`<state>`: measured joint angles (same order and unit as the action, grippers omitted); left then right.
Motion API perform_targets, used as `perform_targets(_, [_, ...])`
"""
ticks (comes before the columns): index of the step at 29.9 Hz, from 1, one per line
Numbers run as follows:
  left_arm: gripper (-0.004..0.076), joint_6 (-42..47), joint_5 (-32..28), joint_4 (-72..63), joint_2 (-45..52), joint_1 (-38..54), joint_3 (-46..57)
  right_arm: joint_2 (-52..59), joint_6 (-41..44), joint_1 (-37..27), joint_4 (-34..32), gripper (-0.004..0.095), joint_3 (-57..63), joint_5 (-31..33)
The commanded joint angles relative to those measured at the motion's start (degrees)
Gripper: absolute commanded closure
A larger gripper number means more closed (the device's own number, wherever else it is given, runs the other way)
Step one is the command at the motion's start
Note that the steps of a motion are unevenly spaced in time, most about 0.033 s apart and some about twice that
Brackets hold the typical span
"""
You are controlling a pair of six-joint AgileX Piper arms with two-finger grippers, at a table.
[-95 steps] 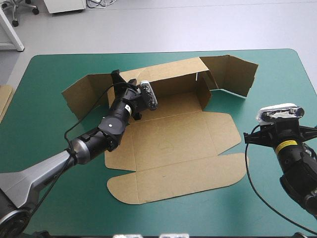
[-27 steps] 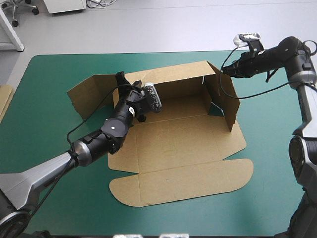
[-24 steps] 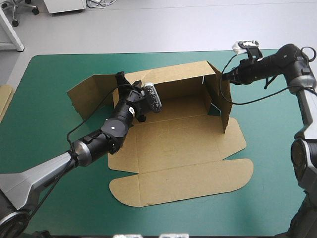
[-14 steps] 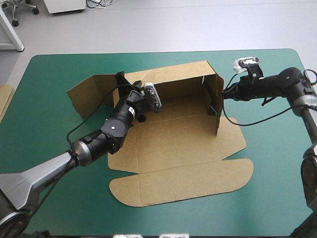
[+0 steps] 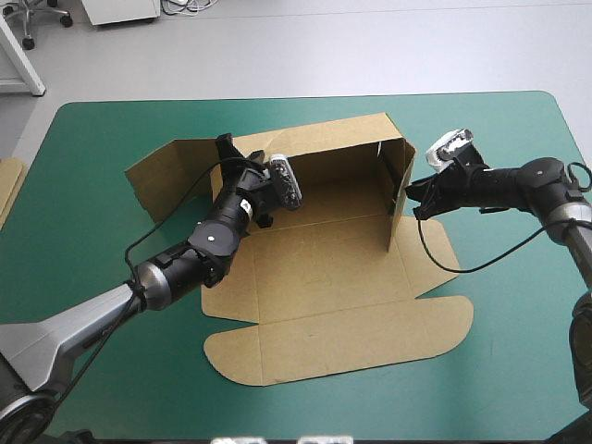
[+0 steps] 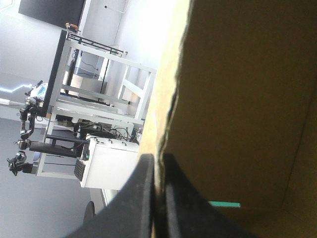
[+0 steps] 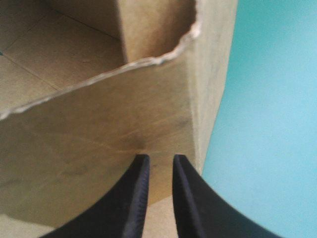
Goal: Fold the box
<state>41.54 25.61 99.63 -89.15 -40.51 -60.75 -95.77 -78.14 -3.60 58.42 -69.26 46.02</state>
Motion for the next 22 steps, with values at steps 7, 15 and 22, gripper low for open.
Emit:
perform_targets(7, [0.0734,1.9,-0.4,4.3,2.4,-0.4,-1.2,2.9,-8.5,-0.1,7.4,0.0233,-1.2,1.9])
perform_targets(15, [0.0734,1.2,-1.2,4.6,1.2,-0.4,-1.2,2.6,-11.8,-0.1,12.0,0.0234,-1.1,1.9])
perform_targets(22, [0.0734,1.2,0.2,4.6,-0.7,-0.4,-1.2,0.5,-13.6,-0.1,16.4,0.0234,-1.1,1.7])
